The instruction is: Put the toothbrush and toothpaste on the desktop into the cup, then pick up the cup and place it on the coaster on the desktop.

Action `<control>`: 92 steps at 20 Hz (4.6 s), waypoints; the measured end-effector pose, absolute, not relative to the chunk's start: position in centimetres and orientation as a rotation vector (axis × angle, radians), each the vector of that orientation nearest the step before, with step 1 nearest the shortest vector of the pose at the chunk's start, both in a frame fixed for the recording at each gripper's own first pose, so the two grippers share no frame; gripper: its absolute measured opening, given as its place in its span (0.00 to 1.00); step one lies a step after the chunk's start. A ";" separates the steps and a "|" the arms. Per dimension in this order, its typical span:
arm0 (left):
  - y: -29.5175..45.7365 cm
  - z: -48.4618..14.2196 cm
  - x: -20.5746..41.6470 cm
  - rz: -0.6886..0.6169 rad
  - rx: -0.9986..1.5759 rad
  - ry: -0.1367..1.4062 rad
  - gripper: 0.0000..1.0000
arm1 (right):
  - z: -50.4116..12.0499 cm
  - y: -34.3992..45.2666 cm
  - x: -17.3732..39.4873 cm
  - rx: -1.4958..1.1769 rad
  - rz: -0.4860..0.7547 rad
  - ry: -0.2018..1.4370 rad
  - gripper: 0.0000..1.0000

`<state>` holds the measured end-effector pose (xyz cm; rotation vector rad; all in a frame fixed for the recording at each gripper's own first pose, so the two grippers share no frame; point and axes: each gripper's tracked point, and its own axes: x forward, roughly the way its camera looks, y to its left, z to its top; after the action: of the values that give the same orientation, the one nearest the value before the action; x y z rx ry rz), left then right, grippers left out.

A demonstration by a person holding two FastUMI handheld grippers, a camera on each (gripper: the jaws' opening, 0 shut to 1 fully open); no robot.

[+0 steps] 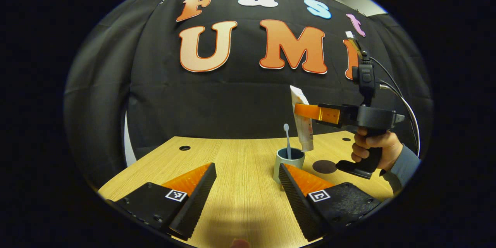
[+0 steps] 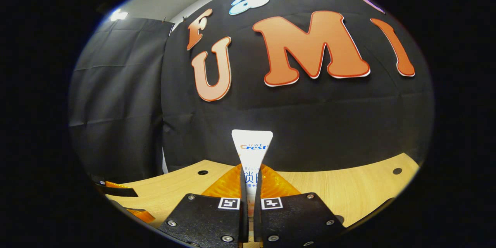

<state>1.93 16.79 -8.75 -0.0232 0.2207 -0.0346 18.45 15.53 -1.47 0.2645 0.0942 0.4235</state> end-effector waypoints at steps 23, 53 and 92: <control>16.0 -12.8 1.7 -0.036 -0.164 0.324 0.98 | -8.8 16.8 19.6 0.137 0.406 0.216 0.21; 5.2 -17.2 13.4 -0.343 0.053 0.812 0.97 | 4.9 0.0 5.9 0.037 0.324 0.030 0.92; 3.8 -21.0 14.7 -0.315 0.076 0.927 0.20 | 1.1 -6.5 3.8 0.126 0.214 0.108 0.94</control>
<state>14.74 3.80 -21.02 0.0763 0.9267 -0.3152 3.81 -6.54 1.12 0.1259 0.1075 0.2145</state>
